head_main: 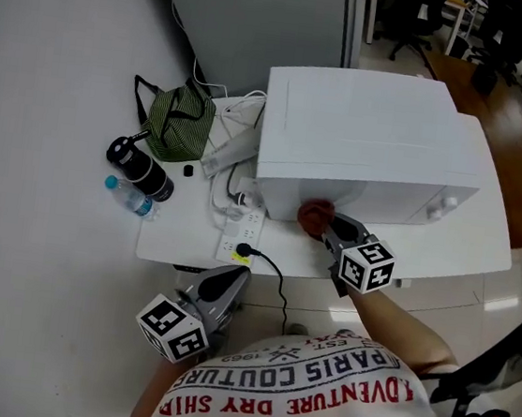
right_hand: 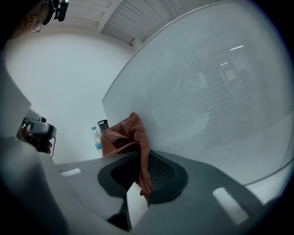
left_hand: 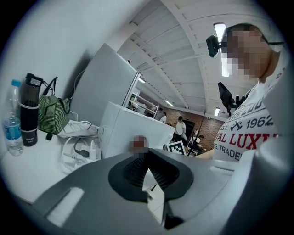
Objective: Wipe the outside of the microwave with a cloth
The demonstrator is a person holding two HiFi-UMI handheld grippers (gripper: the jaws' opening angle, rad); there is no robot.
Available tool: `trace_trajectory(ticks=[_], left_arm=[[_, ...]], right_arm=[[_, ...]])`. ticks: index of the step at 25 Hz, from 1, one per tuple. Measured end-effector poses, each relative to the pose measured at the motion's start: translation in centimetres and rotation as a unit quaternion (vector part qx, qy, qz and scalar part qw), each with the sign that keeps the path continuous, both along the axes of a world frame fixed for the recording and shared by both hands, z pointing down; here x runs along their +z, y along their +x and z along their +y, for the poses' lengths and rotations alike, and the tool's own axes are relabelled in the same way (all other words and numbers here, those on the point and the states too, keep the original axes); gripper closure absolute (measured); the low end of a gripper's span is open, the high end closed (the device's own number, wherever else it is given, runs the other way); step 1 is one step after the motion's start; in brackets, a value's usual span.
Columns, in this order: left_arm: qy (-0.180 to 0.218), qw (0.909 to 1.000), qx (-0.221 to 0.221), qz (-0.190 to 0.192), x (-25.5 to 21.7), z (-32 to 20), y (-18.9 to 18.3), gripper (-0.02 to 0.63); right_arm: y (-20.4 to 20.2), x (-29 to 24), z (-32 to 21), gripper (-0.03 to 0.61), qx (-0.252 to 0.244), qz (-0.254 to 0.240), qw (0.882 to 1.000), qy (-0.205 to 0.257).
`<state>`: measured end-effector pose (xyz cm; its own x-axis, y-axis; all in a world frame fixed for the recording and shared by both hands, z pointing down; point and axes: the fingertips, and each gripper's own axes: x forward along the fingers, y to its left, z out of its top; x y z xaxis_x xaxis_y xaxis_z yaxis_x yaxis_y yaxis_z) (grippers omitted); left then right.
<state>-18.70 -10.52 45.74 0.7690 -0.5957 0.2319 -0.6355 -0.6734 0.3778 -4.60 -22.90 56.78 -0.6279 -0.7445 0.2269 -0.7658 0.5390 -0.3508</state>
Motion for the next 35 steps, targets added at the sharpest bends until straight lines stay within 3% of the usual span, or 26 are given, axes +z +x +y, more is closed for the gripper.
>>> trace_trajectory(ticks=[12,17,21,25,29,32,35], left_arm=[[0.004,0.9951,0.099,0.004,-1.4,-1.6,11.7,0.614],[0.002,0.9922,0.125,0.005,-1.7,-2.0,15.1,0.614],[-0.003,0.9907,0.136,0.006,-1.6,-1.9,16.6,0.614],[-0.004,0.9900,0.141,0.007,-1.7,-1.8,17.2,0.614],[0.000,0.9909,0.134,0.011,-2.0,-2.1,16.4,0.614],[0.002,0.9919,0.125,0.022,-2.1,-2.1,14.9,0.614],[0.006,0.9934,0.110,0.031,-2.4,-2.2,12.9,0.614]], right_arm=[[15.1,-0.6,1.6,0.540,0.101,0.004,0.995,-0.010],[20.7,-0.2,2.2,0.541,0.139,0.017,0.990,-0.013],[23.0,-0.1,2.4,0.541,0.148,0.022,0.989,-0.015],[23.0,-0.8,3.2,0.545,0.122,0.016,0.992,-0.009],[20.2,-3.9,4.5,0.545,0.044,-0.003,0.999,0.007],[16.6,-8.3,5.5,0.545,-0.014,-0.061,0.998,0.004],[12.0,-14.1,6.0,0.558,-0.077,-0.127,0.989,0.020]])
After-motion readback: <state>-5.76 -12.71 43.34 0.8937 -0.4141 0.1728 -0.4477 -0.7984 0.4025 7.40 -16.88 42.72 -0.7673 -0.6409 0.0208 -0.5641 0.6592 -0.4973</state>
